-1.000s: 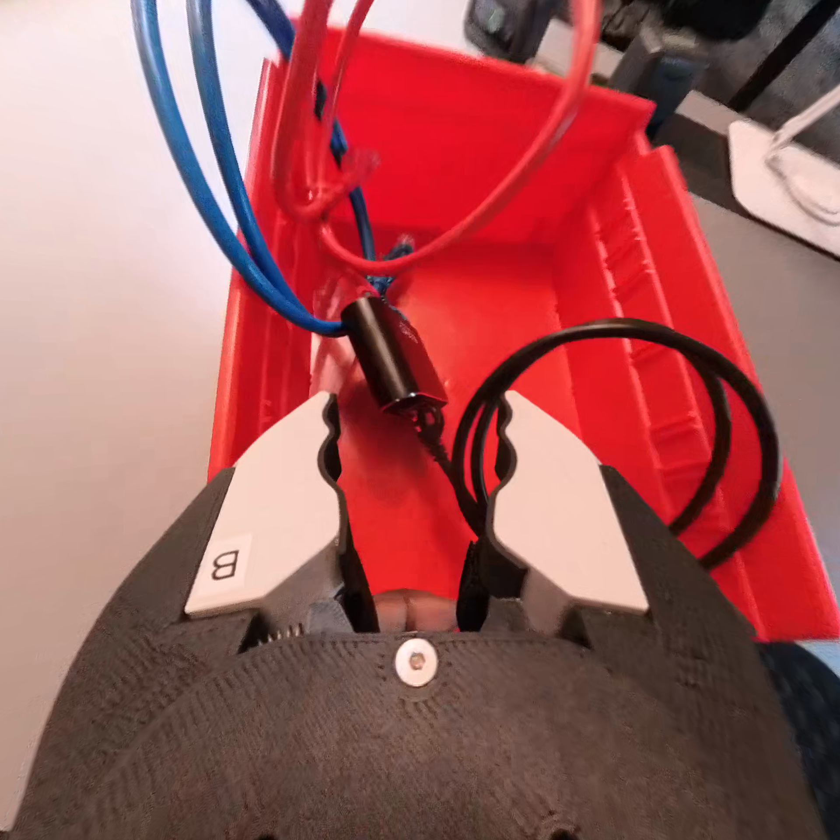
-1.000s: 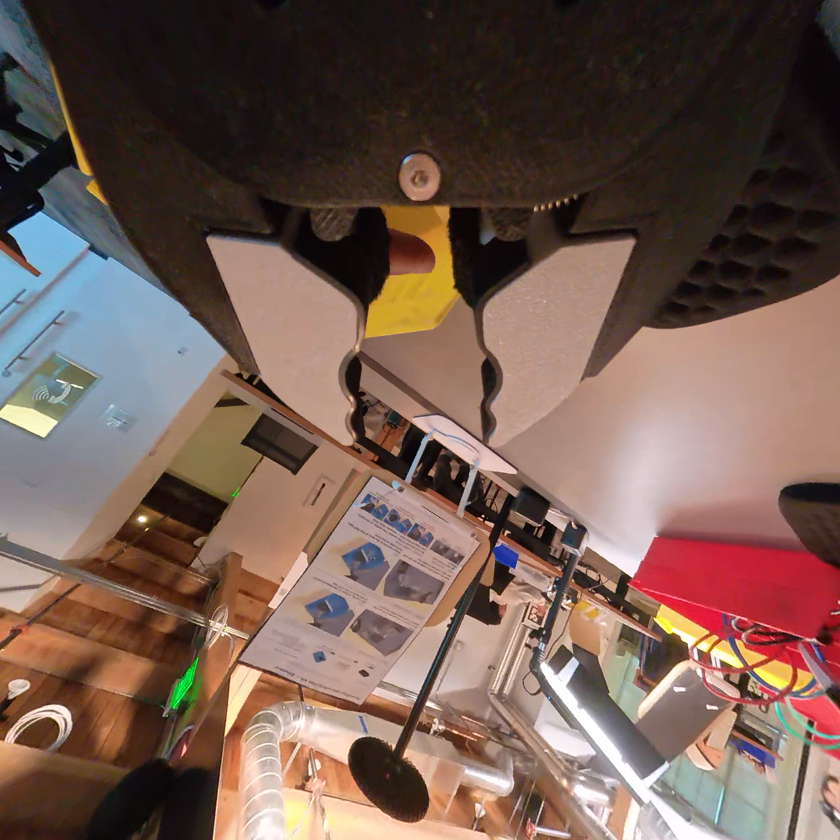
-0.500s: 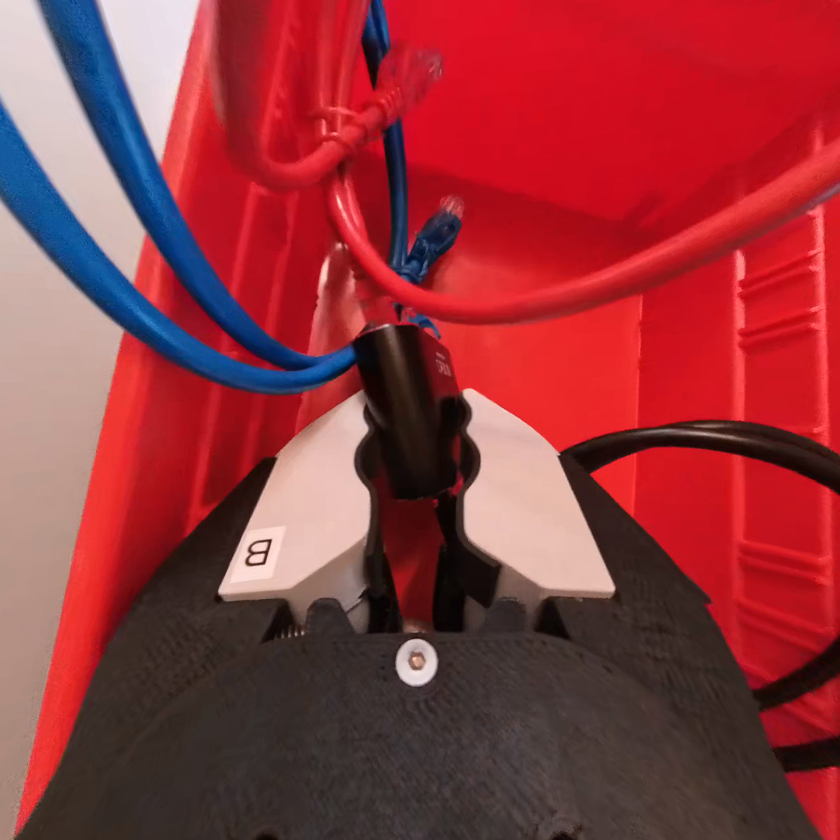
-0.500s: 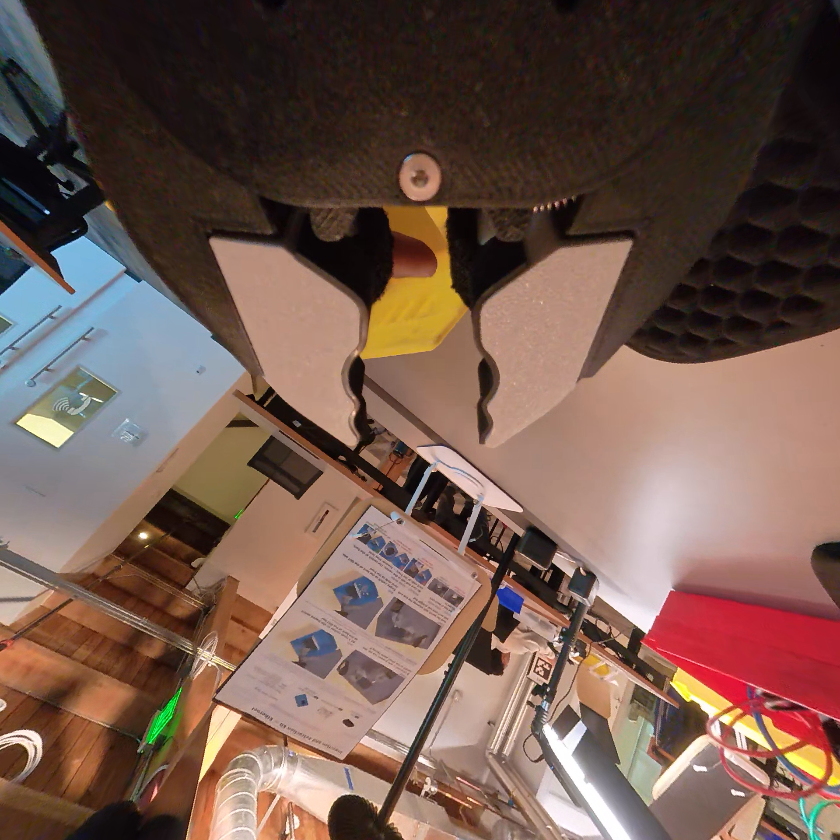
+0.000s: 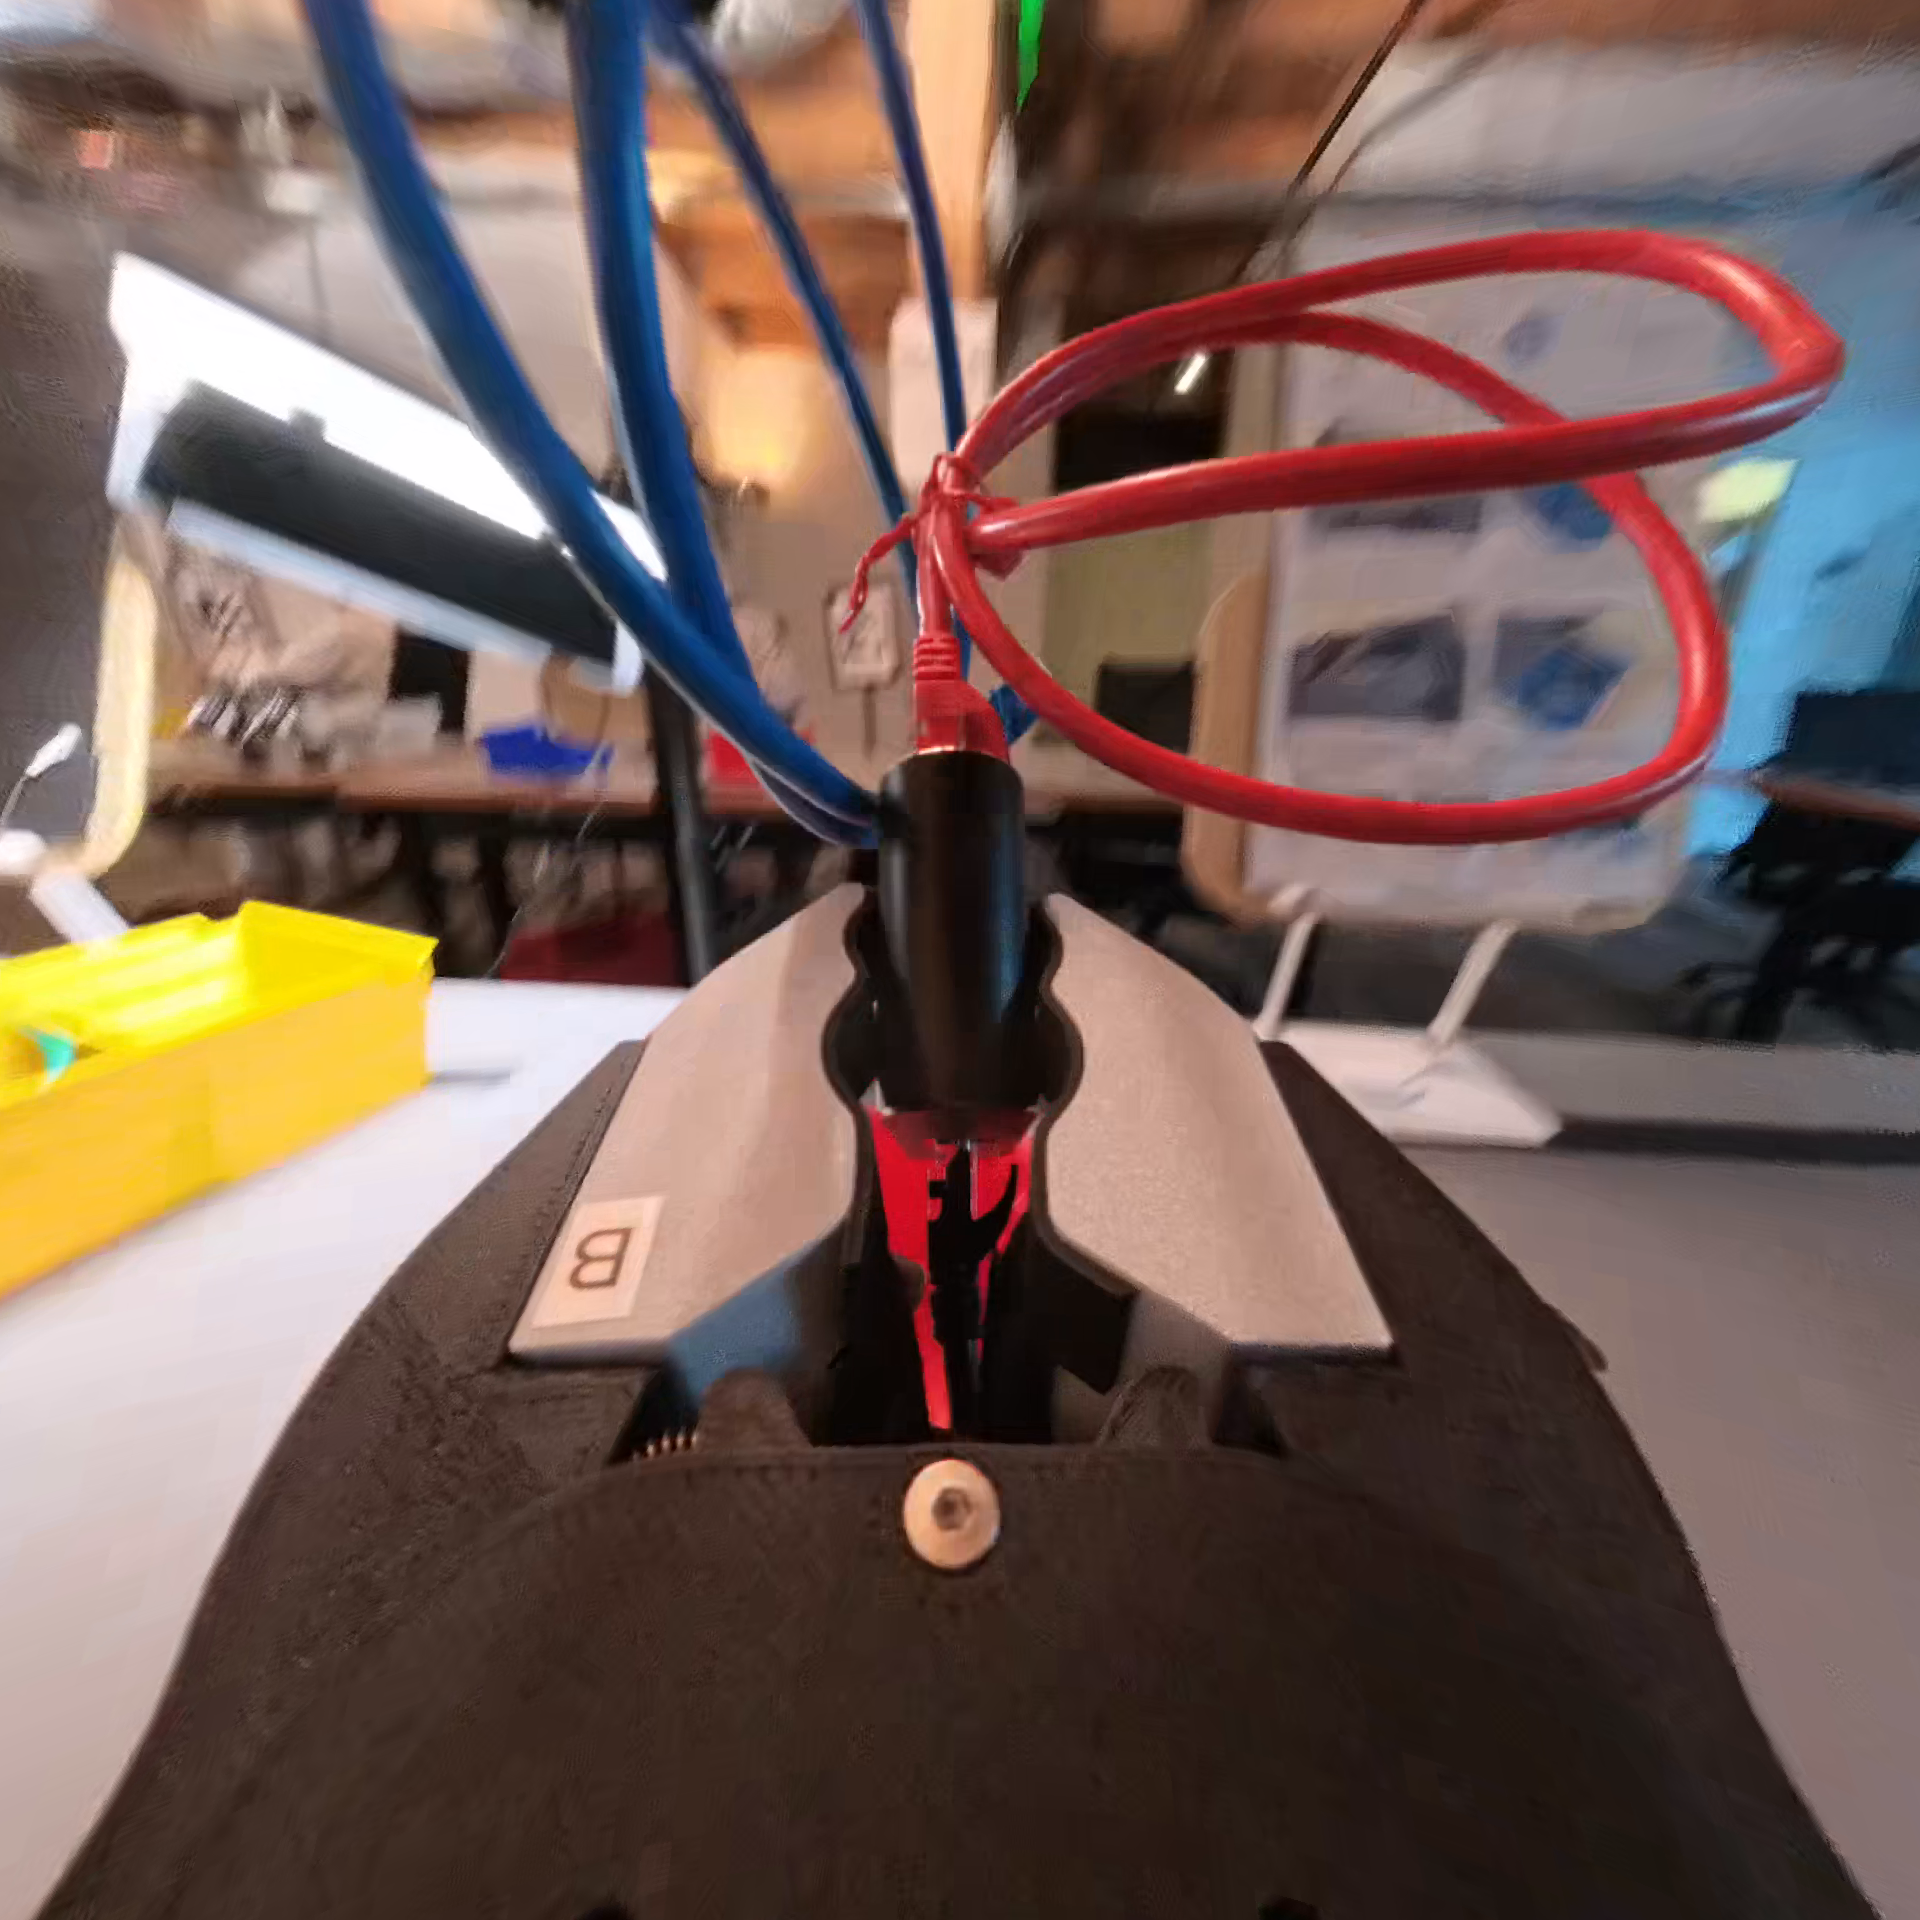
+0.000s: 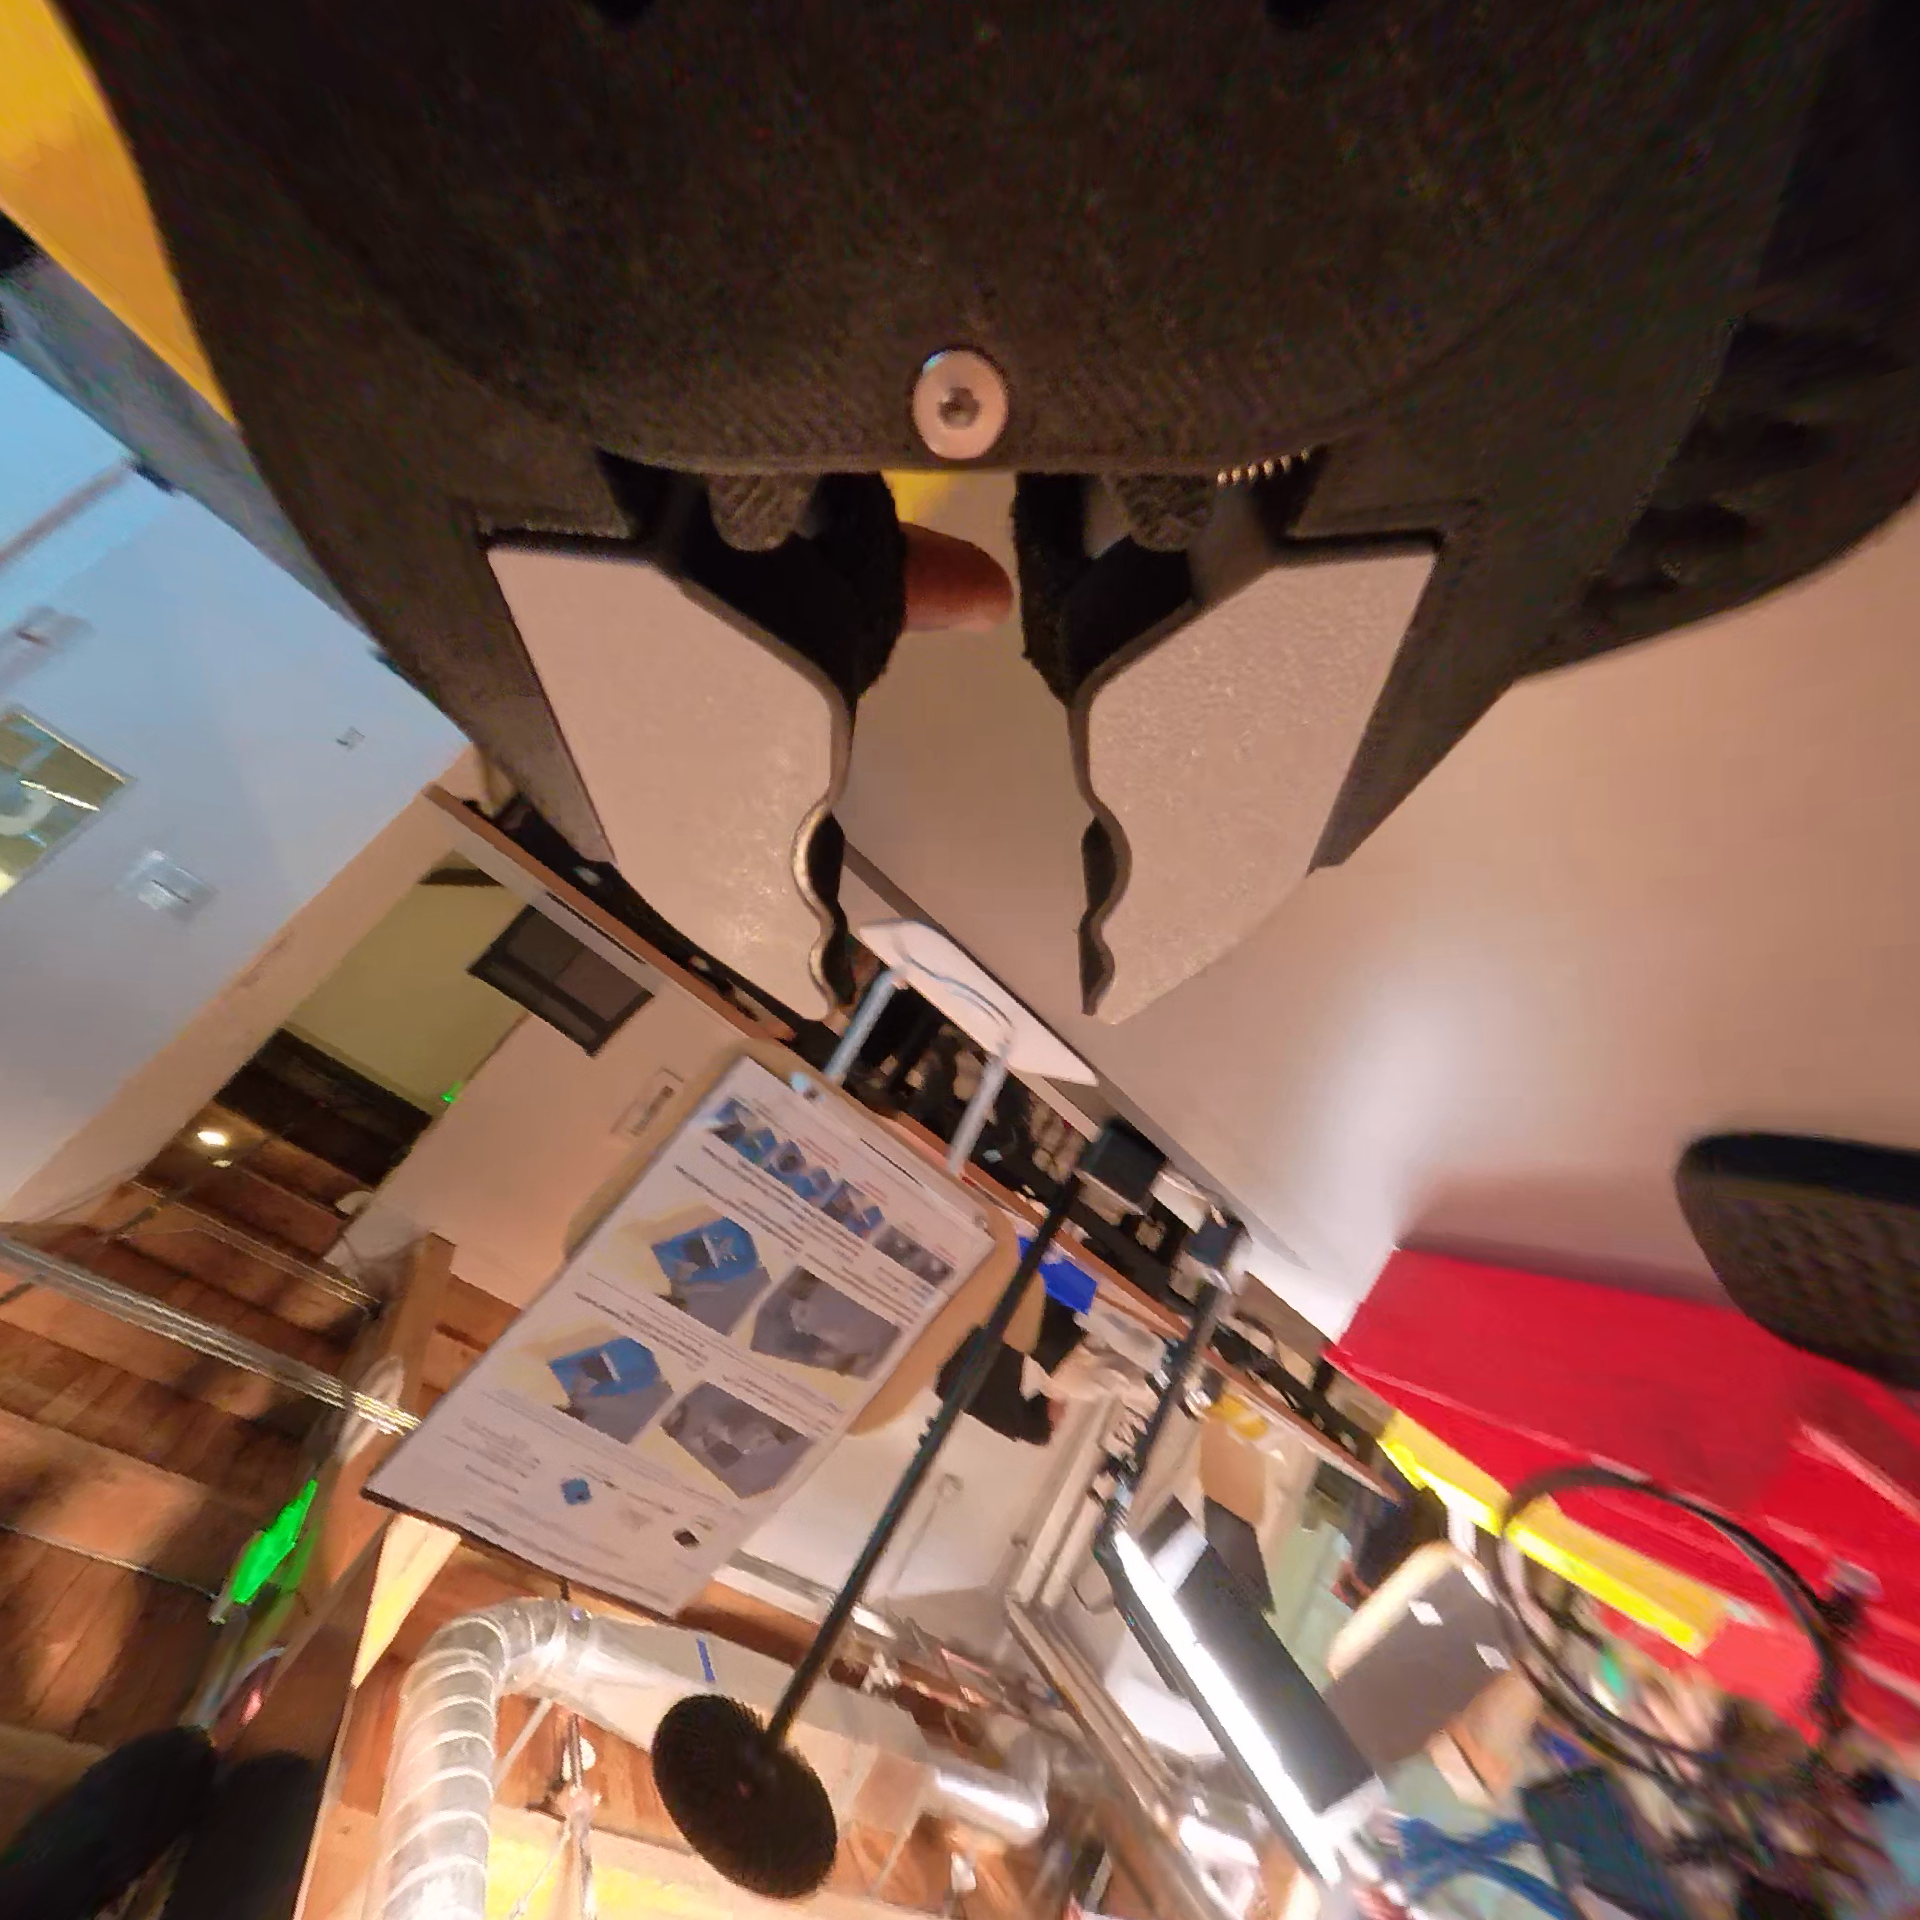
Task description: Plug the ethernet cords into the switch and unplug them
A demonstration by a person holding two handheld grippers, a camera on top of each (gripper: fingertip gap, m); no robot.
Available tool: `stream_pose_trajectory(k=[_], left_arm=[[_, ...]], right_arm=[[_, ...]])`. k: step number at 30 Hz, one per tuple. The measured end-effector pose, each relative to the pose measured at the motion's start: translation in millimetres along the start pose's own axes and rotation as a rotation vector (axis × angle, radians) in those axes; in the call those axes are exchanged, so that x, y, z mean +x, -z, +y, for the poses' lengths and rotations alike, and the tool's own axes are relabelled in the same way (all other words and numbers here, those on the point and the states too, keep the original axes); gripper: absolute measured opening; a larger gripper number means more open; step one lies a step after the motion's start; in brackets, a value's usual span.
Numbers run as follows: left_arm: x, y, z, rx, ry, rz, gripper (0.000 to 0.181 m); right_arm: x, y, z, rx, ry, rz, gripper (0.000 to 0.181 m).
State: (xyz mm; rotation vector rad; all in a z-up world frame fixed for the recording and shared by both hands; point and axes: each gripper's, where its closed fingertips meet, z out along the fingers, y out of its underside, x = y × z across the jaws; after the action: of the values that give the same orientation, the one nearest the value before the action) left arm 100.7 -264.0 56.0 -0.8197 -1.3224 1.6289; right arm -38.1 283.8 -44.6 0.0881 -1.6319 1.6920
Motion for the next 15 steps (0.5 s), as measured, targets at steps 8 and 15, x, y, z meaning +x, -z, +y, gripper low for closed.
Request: stream_pose_trajectory(k=[8,15], left_arm=[[154.7,53.7,-95.8,0.333,0.275,0.67,0.025],[256.5,73.4,-40.2,0.088,0.51,1.105,0.026]], right_arm=[[-68.8,-43.4,-24.5,0.111,-0.158,-0.229,0.04],[-98.5,-60.9,-36.8,0.183,-0.449,-0.345,0.039]])
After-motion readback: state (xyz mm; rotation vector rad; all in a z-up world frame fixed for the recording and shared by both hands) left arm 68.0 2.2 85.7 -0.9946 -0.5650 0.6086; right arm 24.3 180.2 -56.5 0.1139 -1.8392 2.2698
